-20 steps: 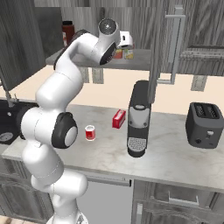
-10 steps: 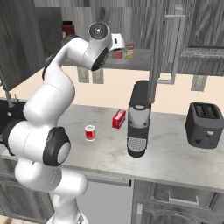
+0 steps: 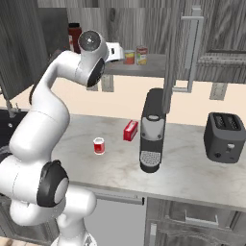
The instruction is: Pick the cans from the counter and place them in their designated side in the cabinet.
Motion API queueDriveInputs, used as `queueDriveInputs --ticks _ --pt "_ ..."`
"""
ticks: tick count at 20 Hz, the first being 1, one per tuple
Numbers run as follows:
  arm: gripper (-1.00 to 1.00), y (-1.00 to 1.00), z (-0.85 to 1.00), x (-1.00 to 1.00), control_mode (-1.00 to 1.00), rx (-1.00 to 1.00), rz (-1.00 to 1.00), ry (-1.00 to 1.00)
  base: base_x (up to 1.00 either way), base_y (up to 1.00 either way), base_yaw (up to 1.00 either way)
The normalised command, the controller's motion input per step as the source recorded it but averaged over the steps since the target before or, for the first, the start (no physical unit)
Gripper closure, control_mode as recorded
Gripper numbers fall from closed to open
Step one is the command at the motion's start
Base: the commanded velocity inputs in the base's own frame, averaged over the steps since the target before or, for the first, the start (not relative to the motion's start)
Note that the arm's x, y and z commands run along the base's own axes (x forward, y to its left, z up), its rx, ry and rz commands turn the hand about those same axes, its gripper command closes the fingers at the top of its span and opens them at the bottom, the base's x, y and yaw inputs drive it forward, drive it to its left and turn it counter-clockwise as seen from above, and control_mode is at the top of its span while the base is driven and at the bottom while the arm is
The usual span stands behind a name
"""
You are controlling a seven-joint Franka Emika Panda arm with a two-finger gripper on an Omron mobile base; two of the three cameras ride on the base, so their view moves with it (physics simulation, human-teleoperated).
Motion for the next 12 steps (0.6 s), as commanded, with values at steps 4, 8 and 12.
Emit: queueDriveInputs --ticks 4,8,12 --pt "-1.0 0.1 -0.12 -0.49 -1.0 0.0 0.0 0.0 0.0 0.0 0.0" --pt "-1.0 0.04 -0.17 -0.46 -1.0 0.0 0.0 0.03 0.0 0.0 0.0" --pt "-1.0 0.0 -0.16 -0.41 -1.0 -0.01 0.01 0.12 0.0 0.0 0.0"
